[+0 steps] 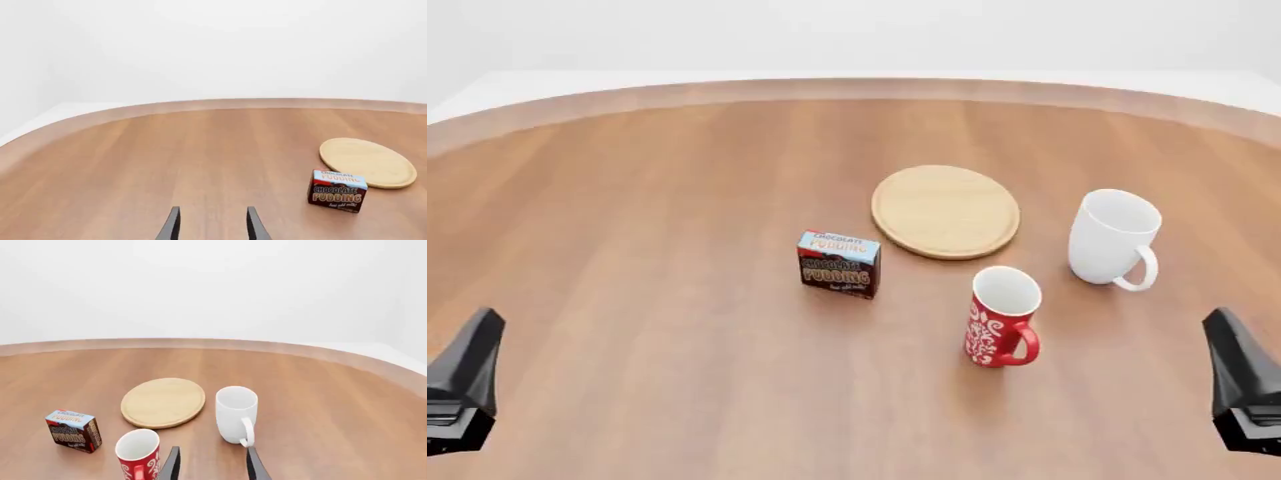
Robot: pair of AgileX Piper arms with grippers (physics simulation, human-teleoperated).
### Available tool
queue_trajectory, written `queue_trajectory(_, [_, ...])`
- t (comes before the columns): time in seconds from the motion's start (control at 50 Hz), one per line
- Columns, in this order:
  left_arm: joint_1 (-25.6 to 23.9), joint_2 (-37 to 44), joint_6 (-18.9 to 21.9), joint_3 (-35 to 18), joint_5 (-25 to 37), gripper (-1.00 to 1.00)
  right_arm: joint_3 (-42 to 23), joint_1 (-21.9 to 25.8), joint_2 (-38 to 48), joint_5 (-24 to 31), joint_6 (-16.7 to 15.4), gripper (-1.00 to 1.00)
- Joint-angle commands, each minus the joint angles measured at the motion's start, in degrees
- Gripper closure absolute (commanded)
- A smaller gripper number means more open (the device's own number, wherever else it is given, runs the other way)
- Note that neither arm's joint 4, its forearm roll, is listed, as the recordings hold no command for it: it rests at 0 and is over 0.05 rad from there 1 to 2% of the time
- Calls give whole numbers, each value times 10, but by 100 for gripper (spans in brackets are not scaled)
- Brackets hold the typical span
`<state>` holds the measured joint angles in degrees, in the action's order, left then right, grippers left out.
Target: Put the chocolate pudding to the left of the plate.
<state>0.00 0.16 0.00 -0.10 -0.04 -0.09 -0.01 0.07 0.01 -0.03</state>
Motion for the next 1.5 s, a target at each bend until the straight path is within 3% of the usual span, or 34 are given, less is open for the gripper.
queue_trajectory(0.02, [0, 3, 0, -1, -1, -100, -2, 0, 2, 1, 0, -100])
queue_trajectory(0.24, [0, 3, 0, -1, -1, -100, -16, -10, 3, 1, -8, -100])
queue_trajectory(0.3, [0, 3, 0, -1, -1, -100, -43, -9, 0, 9, -30, -100])
queue_trajectory(0.36, [0, 3, 0, -1, -1, -100, -68, -2, 0, 29, -28, -100])
queue_trajectory(0.38, [0, 3, 0, -1, -1, -100, -87, 15, 5, 50, -50, -100])
queue_trajectory(0.48, [0, 3, 0, -1, -1, -100, -143, 37, 62, 45, -59, -100])
queue_trajectory(0.52, [0, 3, 0, -1, -1, -100, -162, 54, 95, 32, -85, -100])
queue_trajectory(0.6, [0, 3, 0, -1, -1, -100, -191, 70, 162, 9, -110, -100])
queue_trajectory(0.62, [0, 3, 0, -1, -1, -100, -217, 84, 199, -1, -129, -100])
queue_trajectory(0.66, [0, 3, 0, -1, -1, -100, -232, 89, 212, -1, -125, -100])
queue_trajectory(0.7, [0, 3, 0, -1, -1, -100, -275, 104, 265, -5, -151, -100])
queue_trajectory(0.88, [0, 3, 0, -1, -1, -100, -365, 125, 363, 18, -171, -100])
queue_trajectory(0.92, [0, 3, 0, -1, -1, -100, -390, 134, 386, 31, -181, -100])
queue_trajectory(0.94, [0, 3, 0, -1, -1, -100, -408, 148, 404, 36, -215, -100])
queue_trajectory(1.02, [0, 3, 0, -1, -1, -100, -448, 172, 451, 63, -229, -100])
queue_trajectory(1.18, [0, 3, 0, -1, -1, -100, -519, 203, 526, 101, -216, -100])
queue_trajectory(1.36, [0, 3, 0, -1, -1, -100, -559, 220, 591, 132, -241, -100])
queue_trajectory(1.5, [0, 3, 0, -1, -1, -100, -572, 243, 637, 144, -231, -100])
